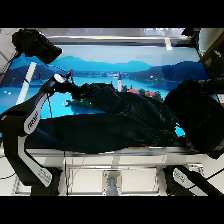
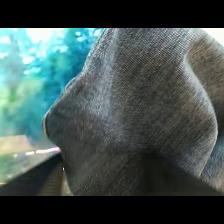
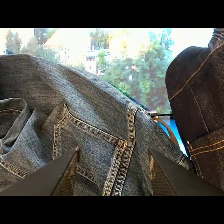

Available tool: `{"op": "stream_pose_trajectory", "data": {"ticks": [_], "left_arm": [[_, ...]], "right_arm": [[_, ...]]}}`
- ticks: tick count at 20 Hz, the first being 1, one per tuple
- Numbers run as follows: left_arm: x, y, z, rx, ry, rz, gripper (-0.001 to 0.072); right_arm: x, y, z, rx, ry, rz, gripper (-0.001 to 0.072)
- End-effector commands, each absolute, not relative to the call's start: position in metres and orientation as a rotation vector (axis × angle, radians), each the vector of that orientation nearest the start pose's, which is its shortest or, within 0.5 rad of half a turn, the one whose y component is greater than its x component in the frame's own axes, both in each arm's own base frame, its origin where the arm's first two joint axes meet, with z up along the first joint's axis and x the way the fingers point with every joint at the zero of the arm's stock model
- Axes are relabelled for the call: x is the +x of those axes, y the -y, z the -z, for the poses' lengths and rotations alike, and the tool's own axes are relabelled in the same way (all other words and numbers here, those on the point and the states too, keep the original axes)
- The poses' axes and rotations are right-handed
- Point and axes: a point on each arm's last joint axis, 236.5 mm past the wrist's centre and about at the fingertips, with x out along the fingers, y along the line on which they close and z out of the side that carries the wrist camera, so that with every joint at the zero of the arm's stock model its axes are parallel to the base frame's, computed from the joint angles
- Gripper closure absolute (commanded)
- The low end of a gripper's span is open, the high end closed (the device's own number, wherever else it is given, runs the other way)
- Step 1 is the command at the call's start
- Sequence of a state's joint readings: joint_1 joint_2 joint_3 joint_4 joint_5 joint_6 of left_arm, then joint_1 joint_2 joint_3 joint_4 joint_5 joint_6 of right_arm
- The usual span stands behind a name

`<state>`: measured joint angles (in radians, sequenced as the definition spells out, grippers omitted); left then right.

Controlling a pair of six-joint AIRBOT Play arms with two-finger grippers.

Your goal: Fold the clothes and pants, and hang the long-sleeved shirts on hangers.

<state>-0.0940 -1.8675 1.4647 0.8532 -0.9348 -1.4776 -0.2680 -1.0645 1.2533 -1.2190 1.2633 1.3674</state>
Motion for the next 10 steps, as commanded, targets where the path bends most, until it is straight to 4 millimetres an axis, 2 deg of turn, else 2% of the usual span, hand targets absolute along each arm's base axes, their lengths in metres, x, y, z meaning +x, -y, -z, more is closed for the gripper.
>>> {"op": "stream_pose_trajectory", "data": {"ticks": [1,2,4,6,8,10], "left_arm": [[0.500,0.180,0.097,-0.653,-1.290,0.338,0.0458],[0.500,0.180,0.095,-0.660,-1.286,0.340,0.0698],[0.506,0.170,0.084,-0.672,-1.257,0.331,0.0694],[0.515,0.142,0.055,-0.680,-1.197,0.309,0.0694],[0.515,0.098,0.019,-0.637,-1.141,0.268,0.0694],[0.502,0.042,-0.017,-0.565,-1.100,0.200,0.0694]], "right_arm": [[0.371,0.021,-0.129,0.229,-1.002,-0.107,0.0231],[0.370,0.021,-0.128,0.228,-1.003,-0.107,0.0231],[0.370,0.023,-0.127,0.219,-1.007,-0.099,0.0232],[0.367,0.030,-0.124,0.195,-1.023,-0.079,0.0231],[0.355,0.042,-0.116,0.147,-1.080,-0.043,0.0231],[0.347,0.062,-0.106,0.086,-1.120,0.022,0.0231]]}}
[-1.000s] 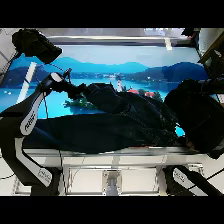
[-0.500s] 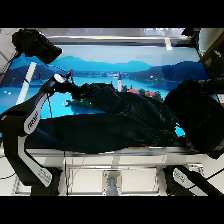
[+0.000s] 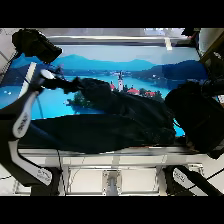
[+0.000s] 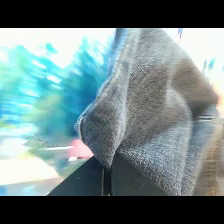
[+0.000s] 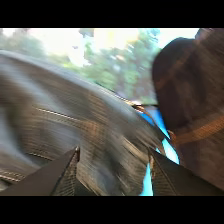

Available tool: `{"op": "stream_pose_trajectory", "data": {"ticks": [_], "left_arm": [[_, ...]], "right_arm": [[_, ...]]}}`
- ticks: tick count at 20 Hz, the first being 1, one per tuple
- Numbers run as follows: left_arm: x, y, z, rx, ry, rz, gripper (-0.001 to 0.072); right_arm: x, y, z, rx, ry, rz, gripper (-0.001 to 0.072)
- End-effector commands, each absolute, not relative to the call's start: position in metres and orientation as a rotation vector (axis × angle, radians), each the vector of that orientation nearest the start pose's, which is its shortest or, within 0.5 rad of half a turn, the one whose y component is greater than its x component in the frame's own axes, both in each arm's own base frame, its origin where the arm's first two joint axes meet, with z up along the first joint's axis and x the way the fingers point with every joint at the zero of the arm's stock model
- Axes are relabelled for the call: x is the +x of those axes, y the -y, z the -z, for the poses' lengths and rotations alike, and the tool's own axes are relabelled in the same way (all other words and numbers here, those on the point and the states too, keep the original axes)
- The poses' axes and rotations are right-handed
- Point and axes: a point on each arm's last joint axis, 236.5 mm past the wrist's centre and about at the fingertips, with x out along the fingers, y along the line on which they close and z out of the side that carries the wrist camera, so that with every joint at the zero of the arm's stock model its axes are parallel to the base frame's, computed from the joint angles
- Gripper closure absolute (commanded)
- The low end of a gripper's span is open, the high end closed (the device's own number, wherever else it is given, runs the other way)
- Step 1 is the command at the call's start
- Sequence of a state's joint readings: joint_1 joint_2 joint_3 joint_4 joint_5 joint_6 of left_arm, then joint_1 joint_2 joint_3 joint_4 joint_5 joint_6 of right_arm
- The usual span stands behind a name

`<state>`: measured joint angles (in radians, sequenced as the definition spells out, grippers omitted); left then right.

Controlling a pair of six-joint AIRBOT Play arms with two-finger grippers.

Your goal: Fold the clothes and pants, and hang the long-sleeved shirts on hangers.

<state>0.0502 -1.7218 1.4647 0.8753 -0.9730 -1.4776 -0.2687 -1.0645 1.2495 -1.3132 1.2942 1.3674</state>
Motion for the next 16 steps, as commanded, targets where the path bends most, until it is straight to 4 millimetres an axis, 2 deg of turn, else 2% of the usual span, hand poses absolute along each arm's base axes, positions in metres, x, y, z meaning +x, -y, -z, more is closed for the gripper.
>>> {"op": "stream_pose_trajectory", "data": {"ticks": [1,3,5,6,9,12,14,16], "left_arm": [[0.490,0.016,-0.034,-0.528,-1.095,0.162,0.0694],[0.464,-0.035,-0.059,-0.446,-1.091,0.065,0.0694],[0.446,-0.069,-0.080,-0.418,-1.066,-0.018,0.0694],[0.440,-0.078,-0.088,-0.427,-1.054,-0.034,0.0694],[0.430,-0.086,-0.091,-0.440,-1.068,-0.049,0.0694],[0.431,-0.081,-0.083,-0.442,-1.091,-0.039,0.0694],[0.431,-0.079,-0.078,-0.442,-1.103,-0.034,0.0694],[0.431,-0.078,-0.077,-0.442,-1.106,-0.033,0.0694]], "right_arm": [[0.349,0.068,-0.098,0.084,-1.116,0.042,0.0231],[0.357,0.068,-0.070,0.145,-1.100,0.046,0.0231],[0.365,0.036,-0.025,0.285,-1.148,-0.046,0.0231],[0.374,0.016,-0.004,0.334,-1.161,-0.119,0.0231],[0.421,-0.029,0.039,0.454,-1.149,-0.219,0.0230],[0.454,-0.098,0.070,0.455,-1.205,-0.409,0.0230],[0.483,-0.136,0.071,0.395,-1.181,-0.502,0.0225],[0.515,-0.160,0.054,0.330,-1.112,-0.555,0.0225]]}}
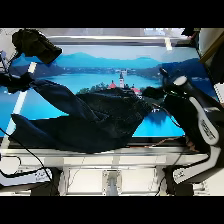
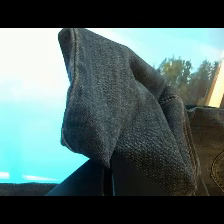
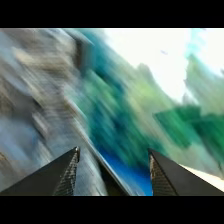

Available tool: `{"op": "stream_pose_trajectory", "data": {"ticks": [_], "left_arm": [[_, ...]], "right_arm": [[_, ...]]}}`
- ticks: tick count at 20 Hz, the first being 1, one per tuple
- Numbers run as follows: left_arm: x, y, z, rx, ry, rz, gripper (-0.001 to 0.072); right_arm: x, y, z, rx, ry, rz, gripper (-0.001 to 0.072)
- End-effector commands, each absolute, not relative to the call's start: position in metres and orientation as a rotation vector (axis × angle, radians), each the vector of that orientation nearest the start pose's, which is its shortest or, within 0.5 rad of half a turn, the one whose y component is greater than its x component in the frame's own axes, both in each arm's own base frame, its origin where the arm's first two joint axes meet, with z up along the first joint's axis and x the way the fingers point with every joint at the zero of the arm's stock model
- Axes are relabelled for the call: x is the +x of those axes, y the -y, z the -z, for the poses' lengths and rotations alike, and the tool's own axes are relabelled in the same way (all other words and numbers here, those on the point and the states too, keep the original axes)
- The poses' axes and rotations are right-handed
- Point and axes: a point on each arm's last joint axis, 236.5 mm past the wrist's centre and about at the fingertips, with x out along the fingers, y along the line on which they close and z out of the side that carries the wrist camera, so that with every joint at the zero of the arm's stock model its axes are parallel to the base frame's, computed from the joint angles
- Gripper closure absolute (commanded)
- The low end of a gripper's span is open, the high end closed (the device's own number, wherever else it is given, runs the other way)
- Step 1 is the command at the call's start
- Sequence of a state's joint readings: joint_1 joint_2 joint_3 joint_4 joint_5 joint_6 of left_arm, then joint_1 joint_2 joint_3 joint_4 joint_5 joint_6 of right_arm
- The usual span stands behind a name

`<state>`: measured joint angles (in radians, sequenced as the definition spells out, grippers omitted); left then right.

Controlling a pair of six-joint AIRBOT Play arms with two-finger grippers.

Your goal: Fold the clothes and pants, and hang the long-sleeved shirts on hangers.

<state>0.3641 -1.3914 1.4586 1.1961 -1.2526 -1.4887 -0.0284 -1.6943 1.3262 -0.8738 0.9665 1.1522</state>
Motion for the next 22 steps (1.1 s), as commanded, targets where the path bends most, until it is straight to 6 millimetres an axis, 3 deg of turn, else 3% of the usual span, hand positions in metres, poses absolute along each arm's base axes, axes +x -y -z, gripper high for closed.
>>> {"op": "stream_pose_trajectory", "data": {"ticks": [1,5,13,16,19,21,22], "left_arm": [[0.431,-0.078,-0.077,-0.442,-1.106,-0.033,0.0694],[0.431,-0.078,-0.077,-0.441,-1.106,-0.033,0.0694],[0.431,-0.078,-0.077,-0.438,-1.106,-0.031,0.0694],[0.431,-0.078,-0.077,-0.439,-1.106,-0.031,0.0694],[0.431,-0.078,-0.077,-0.439,-1.106,-0.031,0.0694],[0.431,-0.078,-0.077,-0.438,-1.105,-0.031,0.0694],[0.430,-0.079,-0.079,-0.436,-1.101,-0.032,0.0694]], "right_arm": [[0.528,-0.165,0.047,0.319,-1.092,-0.560,0.0228],[0.545,-0.158,0.058,0.376,-1.149,-0.532,0.0231],[0.524,-0.184,0.094,0.424,-1.299,-0.603,0.0231],[0.521,-0.198,0.091,0.436,-1.296,-0.643,0.0233],[0.523,-0.212,0.078,0.457,-1.240,-0.725,0.0416],[0.531,-0.214,0.061,0.491,-1.202,-0.750,0.0610],[0.534,-0.210,0.046,0.480,-1.187,-0.770,0.0617]]}}
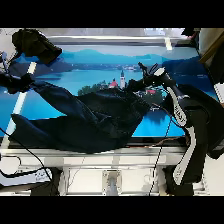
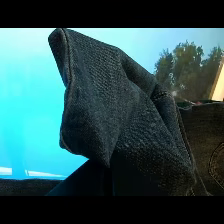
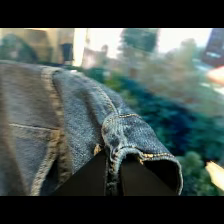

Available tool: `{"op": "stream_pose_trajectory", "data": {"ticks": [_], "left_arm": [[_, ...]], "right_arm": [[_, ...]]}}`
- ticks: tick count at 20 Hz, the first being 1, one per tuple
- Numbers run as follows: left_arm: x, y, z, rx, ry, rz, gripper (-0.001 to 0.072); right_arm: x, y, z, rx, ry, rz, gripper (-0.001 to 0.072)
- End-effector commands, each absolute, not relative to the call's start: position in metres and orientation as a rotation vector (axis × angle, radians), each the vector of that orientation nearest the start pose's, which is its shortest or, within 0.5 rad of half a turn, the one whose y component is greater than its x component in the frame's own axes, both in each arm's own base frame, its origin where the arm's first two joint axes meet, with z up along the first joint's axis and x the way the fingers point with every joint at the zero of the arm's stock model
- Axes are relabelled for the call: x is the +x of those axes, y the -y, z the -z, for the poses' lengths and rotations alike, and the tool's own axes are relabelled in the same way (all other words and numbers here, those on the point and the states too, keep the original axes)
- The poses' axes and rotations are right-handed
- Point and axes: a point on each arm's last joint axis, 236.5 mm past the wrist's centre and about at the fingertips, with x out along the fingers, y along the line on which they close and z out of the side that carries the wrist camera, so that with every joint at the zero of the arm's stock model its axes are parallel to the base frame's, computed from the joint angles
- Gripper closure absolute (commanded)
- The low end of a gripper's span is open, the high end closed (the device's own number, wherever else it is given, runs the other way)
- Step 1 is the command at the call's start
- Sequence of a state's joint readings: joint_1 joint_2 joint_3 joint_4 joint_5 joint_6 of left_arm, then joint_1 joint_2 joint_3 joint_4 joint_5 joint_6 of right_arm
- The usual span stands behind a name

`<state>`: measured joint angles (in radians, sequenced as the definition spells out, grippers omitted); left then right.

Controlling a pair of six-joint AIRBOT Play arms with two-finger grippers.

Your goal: Fold the clothes and pants, and hang the long-sleeved shirts on hangers.

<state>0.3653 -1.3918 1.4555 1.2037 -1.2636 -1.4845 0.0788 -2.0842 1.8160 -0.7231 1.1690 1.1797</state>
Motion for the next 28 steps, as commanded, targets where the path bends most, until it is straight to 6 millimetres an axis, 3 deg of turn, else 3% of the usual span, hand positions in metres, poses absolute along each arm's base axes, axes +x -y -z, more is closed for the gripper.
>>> {"op": "stream_pose_trajectory", "data": {"ticks": [1,3,5,8,11,13,15,17,19,21,24,26,28], "left_arm": [[0.429,-0.082,-0.083,-0.425,-1.090,-0.032,0.0694],[0.422,-0.097,-0.101,-0.426,-1.043,-0.063,0.0694],[0.411,-0.116,-0.123,-0.433,-0.983,-0.111,0.0694],[0.396,-0.135,-0.151,-0.407,-0.911,-0.151,0.0694],[0.403,-0.136,-0.159,-0.354,-0.870,-0.137,0.0694],[0.420,-0.141,-0.161,-0.343,-0.816,-0.148,0.0694],[0.438,-0.147,-0.162,-0.332,-0.760,-0.161,0.0694],[0.457,-0.146,-0.155,-0.324,-0.732,-0.158,0.0694],[0.475,-0.135,-0.132,-0.310,-0.761,-0.125,0.0694],[0.489,-0.121,-0.090,-0.308,-0.844,-0.087,0.0694],[0.511,-0.120,-0.044,-0.304,-0.884,-0.092,0.0694],[0.529,-0.121,-0.037,-0.293,-0.835,-0.106,0.0694],[0.547,-0.124,-0.043,-0.296,-0.755,-0.131,0.0694]], "right_arm": [[0.535,-0.204,0.027,0.466,-1.171,-0.791,0.0618],[0.533,-0.177,-0.019,0.420,-1.161,-0.789,0.0618],[0.523,-0.129,-0.061,0.327,-1.173,-0.680,0.0618],[0.483,-0.059,-0.128,0.199,-1.154,-0.535,0.0618],[0.450,-0.015,-0.190,0.141,-1.069,-0.402,0.0618],[0.435,0.011,-0.215,0.132,-1.019,-0.309,0.0618],[0.423,0.026,-0.208,0.175,-1.044,-0.263,0.0618],[0.427,0.027,-0.181,0.216,-1.091,-0.260,0.0618],[0.451,0.019,-0.140,0.269,-1.086,-0.244,0.0618],[0.479,0.010,-0.094,0.317,-1.060,-0.202,0.0618],[0.525,0.012,-0.043,0.452,-0.983,-0.066,0.0618],[0.555,0.013,-0.025,0.523,-0.913,-0.007,0.0618],[0.573,0.005,-0.010,0.541,-0.874,0.004,0.0618]]}}
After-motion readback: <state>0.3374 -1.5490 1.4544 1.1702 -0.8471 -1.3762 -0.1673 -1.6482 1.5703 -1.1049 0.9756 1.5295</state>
